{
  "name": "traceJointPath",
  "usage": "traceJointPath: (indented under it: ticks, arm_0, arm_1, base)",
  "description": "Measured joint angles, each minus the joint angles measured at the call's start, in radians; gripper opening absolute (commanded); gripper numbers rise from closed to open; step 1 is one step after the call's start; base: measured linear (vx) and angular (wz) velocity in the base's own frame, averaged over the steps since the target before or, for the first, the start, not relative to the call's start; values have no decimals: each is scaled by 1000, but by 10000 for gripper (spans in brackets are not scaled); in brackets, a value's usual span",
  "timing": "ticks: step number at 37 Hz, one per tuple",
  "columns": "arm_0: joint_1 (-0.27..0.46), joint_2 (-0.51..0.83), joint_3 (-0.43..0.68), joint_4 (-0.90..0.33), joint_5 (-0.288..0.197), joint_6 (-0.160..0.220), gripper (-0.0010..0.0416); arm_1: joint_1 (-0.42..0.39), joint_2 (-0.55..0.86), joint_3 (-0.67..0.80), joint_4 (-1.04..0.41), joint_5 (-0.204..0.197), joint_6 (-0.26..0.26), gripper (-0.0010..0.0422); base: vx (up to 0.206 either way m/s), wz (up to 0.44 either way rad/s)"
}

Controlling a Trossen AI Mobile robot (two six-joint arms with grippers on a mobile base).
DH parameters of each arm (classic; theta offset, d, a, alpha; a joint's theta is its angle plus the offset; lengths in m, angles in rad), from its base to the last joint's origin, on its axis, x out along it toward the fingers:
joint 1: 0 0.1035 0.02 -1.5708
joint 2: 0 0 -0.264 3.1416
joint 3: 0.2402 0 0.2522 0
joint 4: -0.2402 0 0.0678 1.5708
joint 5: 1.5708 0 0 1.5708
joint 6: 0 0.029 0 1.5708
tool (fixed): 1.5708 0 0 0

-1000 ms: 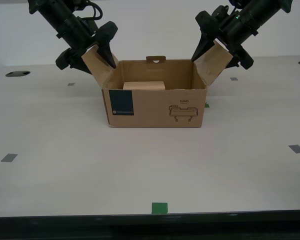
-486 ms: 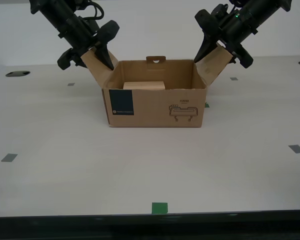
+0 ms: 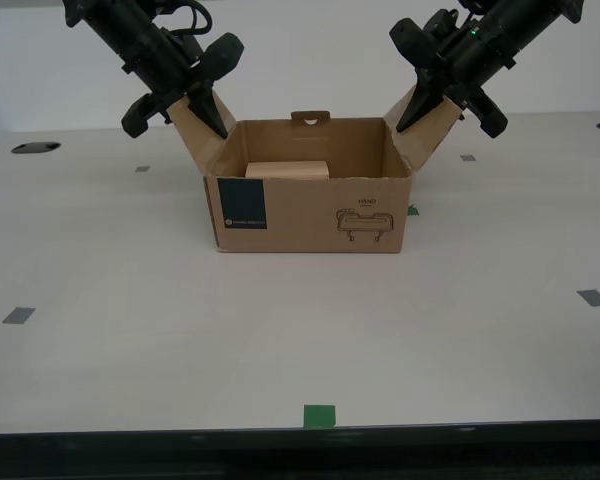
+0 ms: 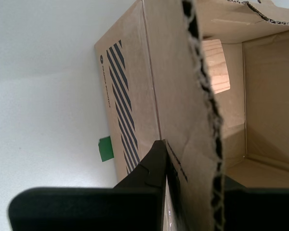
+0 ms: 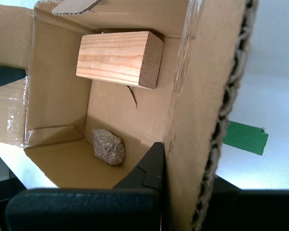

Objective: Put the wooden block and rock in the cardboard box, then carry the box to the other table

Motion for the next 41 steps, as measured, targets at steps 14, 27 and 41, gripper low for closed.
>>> traceJointPath:
  ticks: [14,27,41]
  arm_0:
    - [0,-15,16,-74,-25,2,-1]
    - [0,-134,45,-149,-27,8,-1]
    - [0,-282,51,-226,-29,15,-1]
  arm_1:
    - [0,-20,-1,-49,5,-1,-1]
    - [0,-152,-2,-116,6,-5,-1]
    - [-3,-286,-2,-183,9,-12,-1]
  base:
    - [0,0]
    - [0,0]
    - [0,0]
